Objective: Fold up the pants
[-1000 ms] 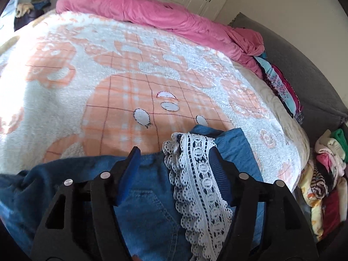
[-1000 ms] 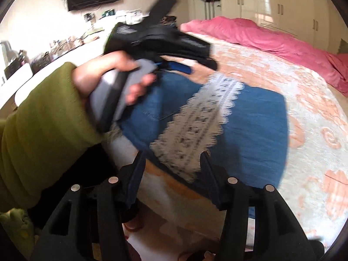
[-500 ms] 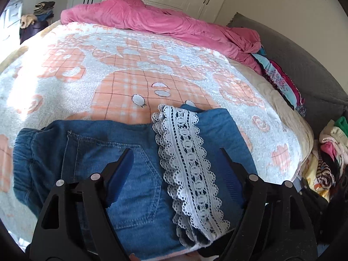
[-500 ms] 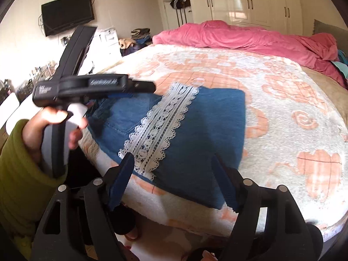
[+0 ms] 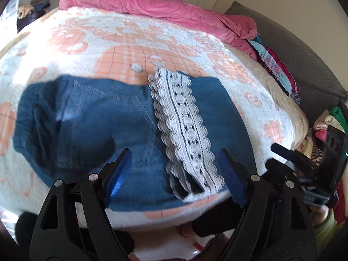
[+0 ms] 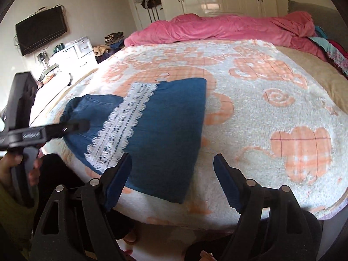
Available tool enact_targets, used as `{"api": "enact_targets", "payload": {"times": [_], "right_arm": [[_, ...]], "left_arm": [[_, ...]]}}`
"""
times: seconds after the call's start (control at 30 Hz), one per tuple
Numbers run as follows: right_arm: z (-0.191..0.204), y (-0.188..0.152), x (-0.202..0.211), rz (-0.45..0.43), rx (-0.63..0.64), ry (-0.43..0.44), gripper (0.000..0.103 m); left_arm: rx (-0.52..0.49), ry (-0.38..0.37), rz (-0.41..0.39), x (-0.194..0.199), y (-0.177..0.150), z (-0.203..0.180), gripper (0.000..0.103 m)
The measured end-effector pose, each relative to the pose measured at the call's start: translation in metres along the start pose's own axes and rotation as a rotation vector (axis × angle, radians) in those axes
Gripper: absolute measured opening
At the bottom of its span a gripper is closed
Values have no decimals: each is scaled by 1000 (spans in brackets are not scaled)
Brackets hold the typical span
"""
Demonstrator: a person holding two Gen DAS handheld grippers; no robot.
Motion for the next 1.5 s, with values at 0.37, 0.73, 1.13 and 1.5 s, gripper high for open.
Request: {"api": "enact_targets", "payload": {"times": [0.37,0.73,1.13,1.5], "right_arm": [[2,-9,-34,83,68,-63,76],[-11,-28,-47,117,48,-124,77],[-7,-4,-7,12,-57,-46,88],[23,40,10,-40,5,-10,96]], "left_arm": [[-28,105,61,-33,-32,-4,49],[-13,86,49,-26,-35,-2,50],[-13,97,-49,14,-23,-2,66],[19,148,-123,49,-23,26,77]]}}
Point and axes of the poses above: each gripper's, at about its wrist camera, not at the fingertips, and x roughly against the way its jaws point, z to its left, y to its top, the point moved 7 cm from there along -x, roughly the way its jaws point, and after that the axes turned 6 degrees about z, right-handed, at the moved point
